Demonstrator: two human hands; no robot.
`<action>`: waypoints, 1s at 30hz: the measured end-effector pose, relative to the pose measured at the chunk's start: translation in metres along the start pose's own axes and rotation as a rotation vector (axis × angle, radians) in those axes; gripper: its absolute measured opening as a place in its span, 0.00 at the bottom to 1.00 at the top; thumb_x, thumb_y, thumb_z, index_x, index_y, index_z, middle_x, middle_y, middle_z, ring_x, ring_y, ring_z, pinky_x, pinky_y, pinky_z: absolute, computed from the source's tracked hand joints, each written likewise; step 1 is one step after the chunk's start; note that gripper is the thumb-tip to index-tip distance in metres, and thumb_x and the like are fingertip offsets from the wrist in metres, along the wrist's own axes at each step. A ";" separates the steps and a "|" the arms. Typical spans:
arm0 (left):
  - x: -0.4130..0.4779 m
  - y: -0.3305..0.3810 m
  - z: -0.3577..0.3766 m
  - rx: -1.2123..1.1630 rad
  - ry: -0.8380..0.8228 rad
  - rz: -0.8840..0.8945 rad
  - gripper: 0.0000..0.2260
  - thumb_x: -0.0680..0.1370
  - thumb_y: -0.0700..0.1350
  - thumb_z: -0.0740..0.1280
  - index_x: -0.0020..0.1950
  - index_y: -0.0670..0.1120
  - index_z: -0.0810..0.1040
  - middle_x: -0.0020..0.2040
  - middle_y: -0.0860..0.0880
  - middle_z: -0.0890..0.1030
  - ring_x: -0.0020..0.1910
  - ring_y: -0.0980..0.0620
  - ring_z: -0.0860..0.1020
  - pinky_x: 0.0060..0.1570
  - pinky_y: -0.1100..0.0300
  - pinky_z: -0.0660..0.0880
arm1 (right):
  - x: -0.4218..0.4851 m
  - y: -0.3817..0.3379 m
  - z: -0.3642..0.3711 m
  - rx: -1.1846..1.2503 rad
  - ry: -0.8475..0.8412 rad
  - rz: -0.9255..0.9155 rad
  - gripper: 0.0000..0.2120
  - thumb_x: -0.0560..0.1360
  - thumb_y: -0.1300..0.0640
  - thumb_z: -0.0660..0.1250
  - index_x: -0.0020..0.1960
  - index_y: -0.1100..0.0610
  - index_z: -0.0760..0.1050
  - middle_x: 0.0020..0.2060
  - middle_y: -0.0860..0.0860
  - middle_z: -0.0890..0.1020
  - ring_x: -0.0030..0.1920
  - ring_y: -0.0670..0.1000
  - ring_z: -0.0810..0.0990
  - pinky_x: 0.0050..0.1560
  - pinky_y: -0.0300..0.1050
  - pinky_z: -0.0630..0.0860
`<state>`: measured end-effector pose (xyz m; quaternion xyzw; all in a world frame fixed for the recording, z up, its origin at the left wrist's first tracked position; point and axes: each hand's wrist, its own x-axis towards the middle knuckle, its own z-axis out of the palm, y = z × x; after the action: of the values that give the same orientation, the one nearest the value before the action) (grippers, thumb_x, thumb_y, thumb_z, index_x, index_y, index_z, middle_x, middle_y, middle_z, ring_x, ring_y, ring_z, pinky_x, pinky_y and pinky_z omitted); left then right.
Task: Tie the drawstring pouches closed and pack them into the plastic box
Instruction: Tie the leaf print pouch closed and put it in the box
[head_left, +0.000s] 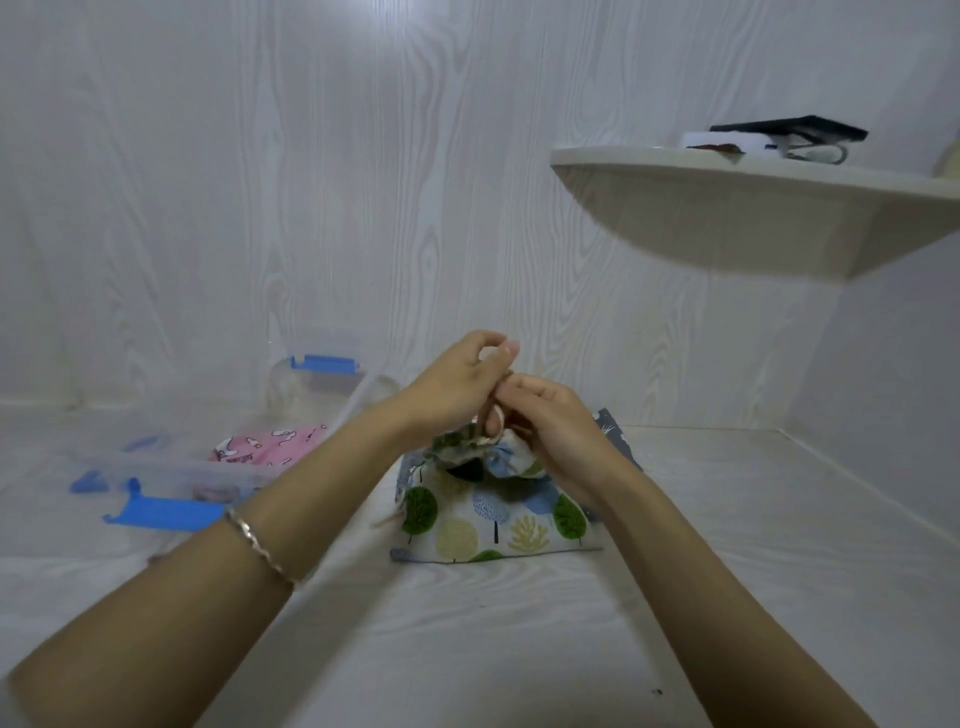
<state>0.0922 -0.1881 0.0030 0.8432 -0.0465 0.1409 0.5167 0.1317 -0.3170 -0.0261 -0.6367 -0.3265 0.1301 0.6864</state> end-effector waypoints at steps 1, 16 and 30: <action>-0.002 -0.004 0.002 0.013 0.017 0.015 0.21 0.82 0.55 0.55 0.72 0.46 0.62 0.35 0.43 0.78 0.29 0.53 0.76 0.33 0.60 0.74 | -0.001 0.001 0.003 0.031 0.012 0.007 0.11 0.80 0.62 0.60 0.43 0.65 0.77 0.32 0.56 0.79 0.33 0.50 0.78 0.39 0.41 0.76; -0.018 -0.023 -0.011 -0.009 -0.051 -0.010 0.12 0.78 0.52 0.66 0.43 0.45 0.81 0.30 0.52 0.76 0.26 0.59 0.70 0.27 0.68 0.67 | -0.001 0.001 0.009 -0.009 0.238 0.000 0.06 0.78 0.61 0.66 0.45 0.63 0.77 0.36 0.62 0.80 0.37 0.56 0.79 0.38 0.45 0.79; -0.024 -0.023 -0.027 0.095 -0.015 0.003 0.11 0.75 0.50 0.70 0.42 0.43 0.84 0.33 0.49 0.79 0.32 0.58 0.73 0.35 0.66 0.69 | -0.005 0.002 0.008 -0.889 0.198 -0.452 0.05 0.72 0.61 0.69 0.45 0.56 0.84 0.38 0.49 0.83 0.38 0.46 0.80 0.42 0.46 0.78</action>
<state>0.0696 -0.1552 -0.0122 0.8677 -0.0449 0.1375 0.4755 0.1240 -0.3135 -0.0294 -0.7899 -0.4132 -0.2343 0.3878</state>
